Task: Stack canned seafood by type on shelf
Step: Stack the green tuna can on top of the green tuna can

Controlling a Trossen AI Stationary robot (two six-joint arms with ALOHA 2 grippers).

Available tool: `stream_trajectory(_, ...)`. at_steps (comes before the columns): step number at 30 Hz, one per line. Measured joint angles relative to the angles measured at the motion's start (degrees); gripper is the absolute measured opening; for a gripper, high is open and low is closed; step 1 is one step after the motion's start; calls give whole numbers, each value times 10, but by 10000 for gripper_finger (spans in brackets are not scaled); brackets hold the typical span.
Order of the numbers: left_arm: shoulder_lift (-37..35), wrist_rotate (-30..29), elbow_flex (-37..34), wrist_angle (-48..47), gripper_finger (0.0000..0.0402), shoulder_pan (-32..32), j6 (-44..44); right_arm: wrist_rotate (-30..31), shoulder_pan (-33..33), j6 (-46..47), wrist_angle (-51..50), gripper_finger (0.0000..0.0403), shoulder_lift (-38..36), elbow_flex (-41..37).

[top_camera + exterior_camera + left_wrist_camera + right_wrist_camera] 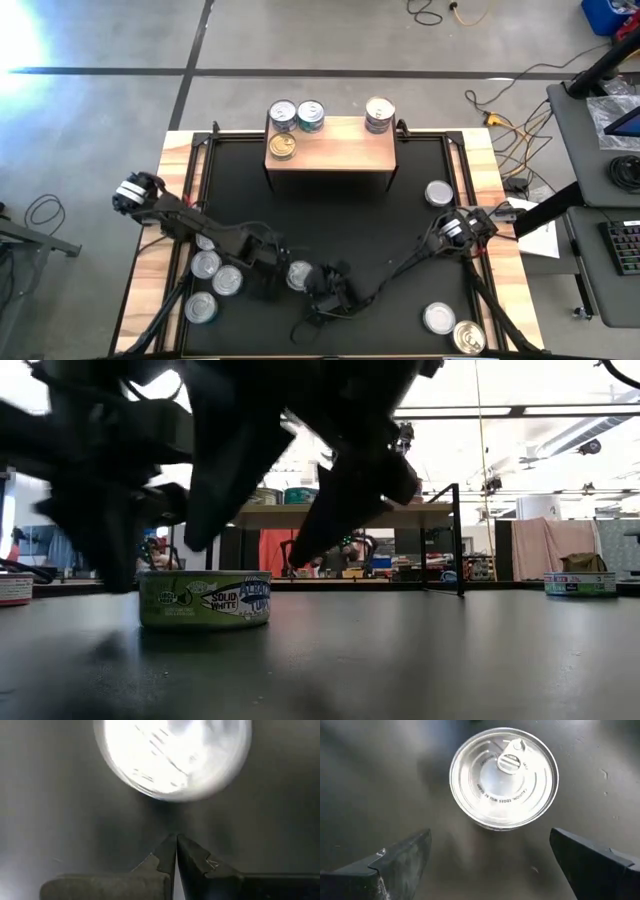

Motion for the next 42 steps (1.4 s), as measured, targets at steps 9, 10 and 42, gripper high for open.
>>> stream_trajectory(9,-19,-4,-82,186,0,39,-54,81,6,-30,38,400,57,-1)
stream_trajectory(10,-13,4,-84,192,0,37,-63,82,3,-30,54,400,62,-1)
stream_trajectory(42,46,49,-52,181,0,10,95,66,-34,-151,183,368,82,-2)
